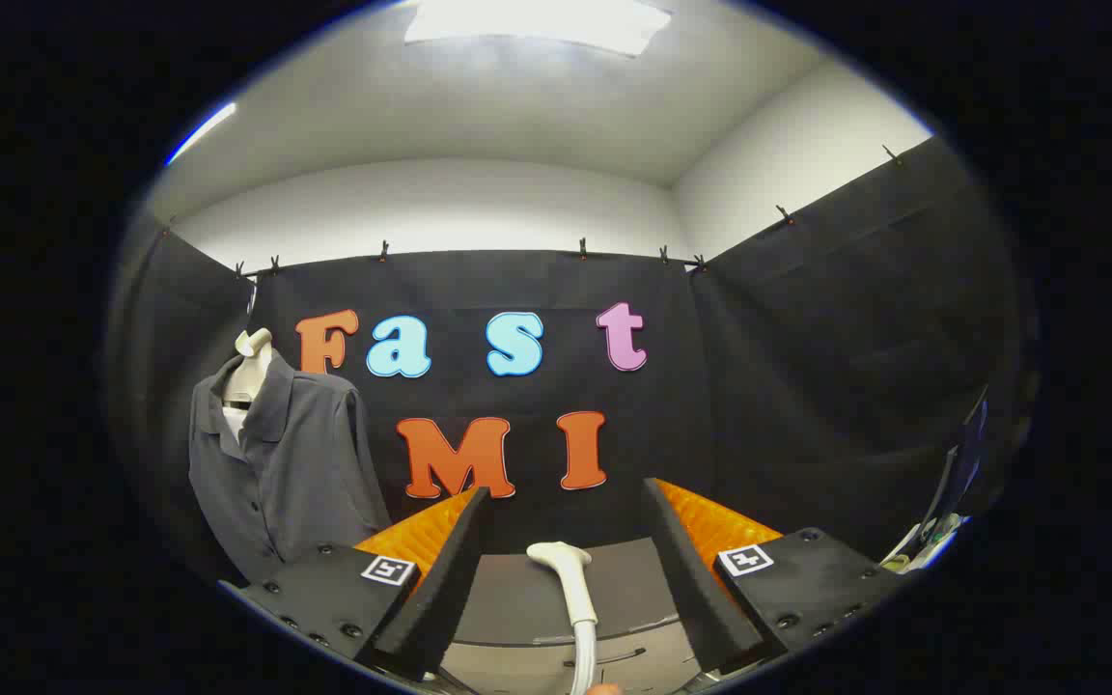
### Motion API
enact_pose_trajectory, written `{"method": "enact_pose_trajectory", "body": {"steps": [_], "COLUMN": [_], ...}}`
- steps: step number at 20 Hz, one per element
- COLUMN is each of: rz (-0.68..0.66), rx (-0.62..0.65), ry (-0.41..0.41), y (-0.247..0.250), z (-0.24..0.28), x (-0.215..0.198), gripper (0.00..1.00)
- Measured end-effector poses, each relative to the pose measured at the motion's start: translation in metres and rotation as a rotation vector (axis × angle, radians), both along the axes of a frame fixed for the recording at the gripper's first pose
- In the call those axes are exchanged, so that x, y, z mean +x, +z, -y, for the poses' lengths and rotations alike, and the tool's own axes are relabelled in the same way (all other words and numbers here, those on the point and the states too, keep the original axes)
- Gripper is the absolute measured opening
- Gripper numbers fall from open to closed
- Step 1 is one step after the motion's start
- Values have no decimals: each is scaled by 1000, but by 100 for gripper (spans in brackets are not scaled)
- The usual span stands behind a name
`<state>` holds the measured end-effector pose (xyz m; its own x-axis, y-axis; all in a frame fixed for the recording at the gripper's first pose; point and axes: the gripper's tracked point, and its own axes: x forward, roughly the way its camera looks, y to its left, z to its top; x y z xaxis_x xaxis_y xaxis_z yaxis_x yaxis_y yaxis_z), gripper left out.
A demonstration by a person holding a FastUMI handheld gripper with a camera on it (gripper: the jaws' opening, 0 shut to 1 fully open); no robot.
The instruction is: Iron the clothes twice with a garment steamer, once on the left side and once on the right side.
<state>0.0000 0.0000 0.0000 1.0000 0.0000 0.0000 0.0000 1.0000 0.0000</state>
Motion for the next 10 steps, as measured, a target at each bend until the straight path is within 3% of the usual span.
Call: {"method": "enact_pose_trajectory", "body": {"steps": [10], "rz": [-45], "rx": [-10], "ry": [1], "y": [-15], "z": [-6], "x": [13], "gripper": [96]}}
